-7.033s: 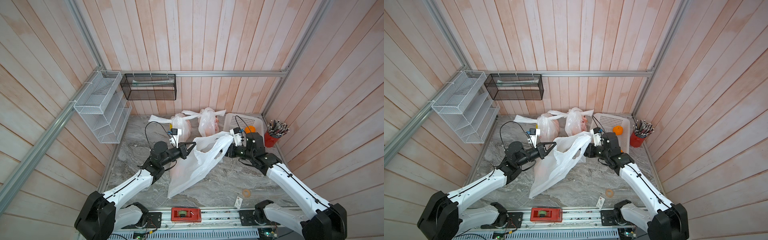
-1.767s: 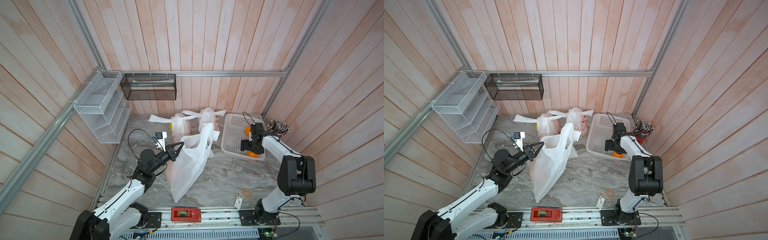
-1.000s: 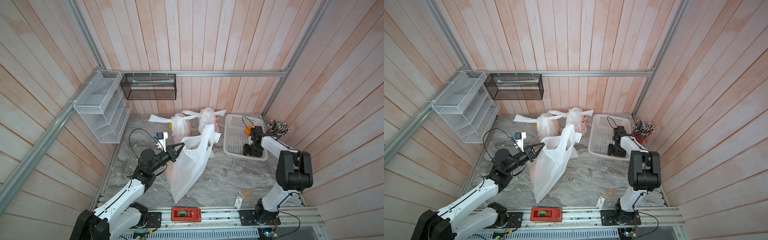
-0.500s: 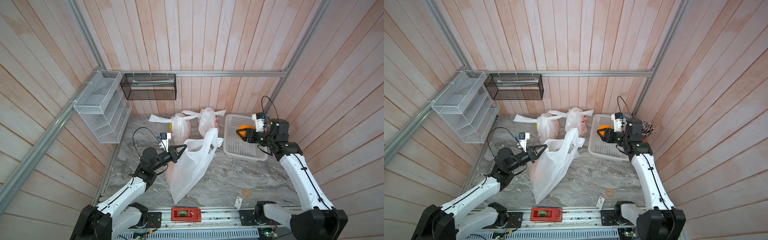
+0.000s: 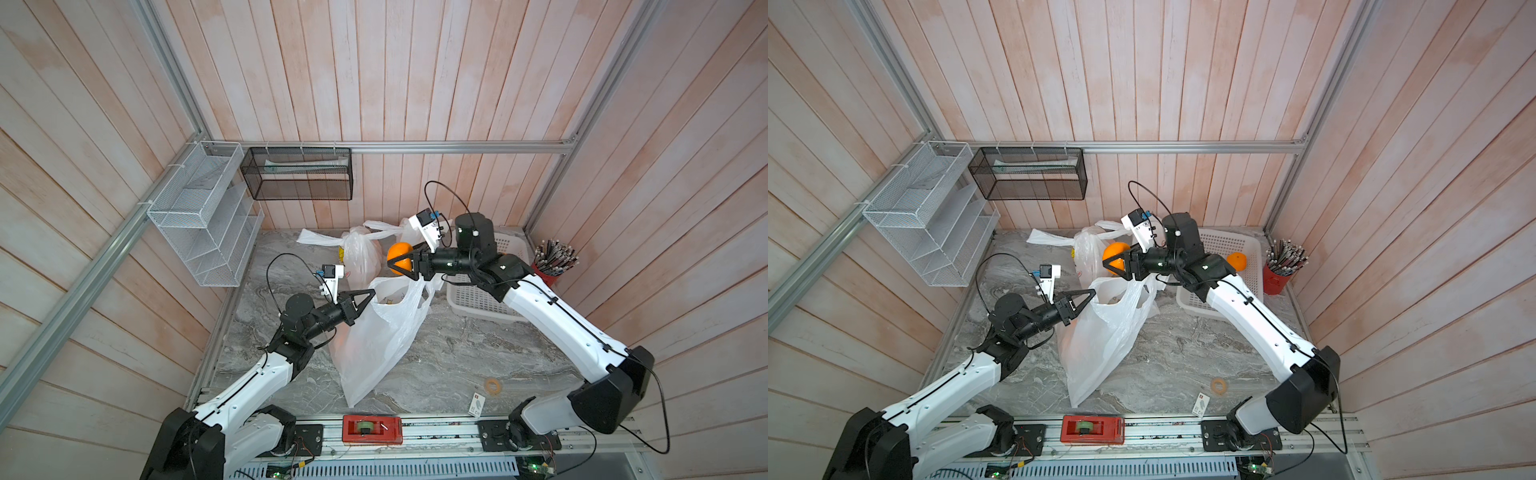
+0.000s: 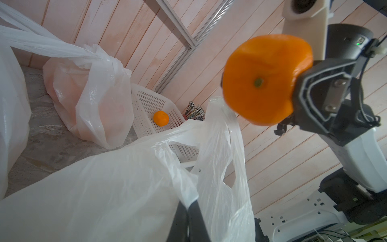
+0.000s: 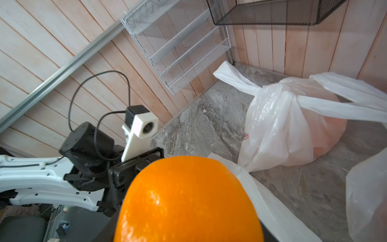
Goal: Place the oranges into plastic bags & tie knots
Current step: Place the orange in the plastic bag.
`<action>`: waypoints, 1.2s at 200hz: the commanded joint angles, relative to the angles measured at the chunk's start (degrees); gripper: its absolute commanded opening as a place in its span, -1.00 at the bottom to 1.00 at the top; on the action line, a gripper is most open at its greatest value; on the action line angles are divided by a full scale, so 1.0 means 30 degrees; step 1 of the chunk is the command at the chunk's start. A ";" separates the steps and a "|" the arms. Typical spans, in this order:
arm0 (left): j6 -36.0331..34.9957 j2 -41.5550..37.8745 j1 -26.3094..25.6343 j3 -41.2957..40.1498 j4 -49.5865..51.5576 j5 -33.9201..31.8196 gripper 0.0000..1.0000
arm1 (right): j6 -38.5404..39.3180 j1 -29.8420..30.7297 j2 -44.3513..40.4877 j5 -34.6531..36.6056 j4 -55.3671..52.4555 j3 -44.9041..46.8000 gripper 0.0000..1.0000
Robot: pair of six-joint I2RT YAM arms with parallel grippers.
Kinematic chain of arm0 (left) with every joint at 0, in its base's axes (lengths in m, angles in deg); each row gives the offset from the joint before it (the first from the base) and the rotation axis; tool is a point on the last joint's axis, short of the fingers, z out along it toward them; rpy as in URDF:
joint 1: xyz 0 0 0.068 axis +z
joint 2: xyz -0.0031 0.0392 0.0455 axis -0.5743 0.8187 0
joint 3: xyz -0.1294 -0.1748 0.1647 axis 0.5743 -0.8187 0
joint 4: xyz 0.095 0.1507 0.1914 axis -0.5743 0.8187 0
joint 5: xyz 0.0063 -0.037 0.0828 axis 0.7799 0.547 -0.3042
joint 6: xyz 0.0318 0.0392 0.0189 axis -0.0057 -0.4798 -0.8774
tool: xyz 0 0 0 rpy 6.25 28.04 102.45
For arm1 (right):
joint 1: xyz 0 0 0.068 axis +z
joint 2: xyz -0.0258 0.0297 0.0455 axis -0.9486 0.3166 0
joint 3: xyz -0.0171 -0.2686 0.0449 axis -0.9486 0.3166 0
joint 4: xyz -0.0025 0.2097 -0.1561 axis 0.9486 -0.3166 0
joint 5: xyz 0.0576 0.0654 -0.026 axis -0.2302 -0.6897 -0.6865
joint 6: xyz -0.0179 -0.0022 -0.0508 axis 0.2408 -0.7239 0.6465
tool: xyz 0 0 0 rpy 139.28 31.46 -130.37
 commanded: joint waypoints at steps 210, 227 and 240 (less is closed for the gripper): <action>0.0714 -0.0694 0.0059 0.0107 0.1124 -0.2666 -1.00 | 0.0734 0.2883 -0.0168 0.0833 -0.2443 0.3070 0.13; 0.0727 -0.0628 0.0062 0.0102 0.1176 -0.2631 -1.00 | 0.0480 0.3159 -0.0543 0.0727 -0.2038 0.3442 0.12; 0.0773 -0.0626 0.0057 0.0110 0.1096 -0.2536 -1.00 | 0.0416 0.3238 -0.0568 0.0450 -0.1685 0.3801 0.13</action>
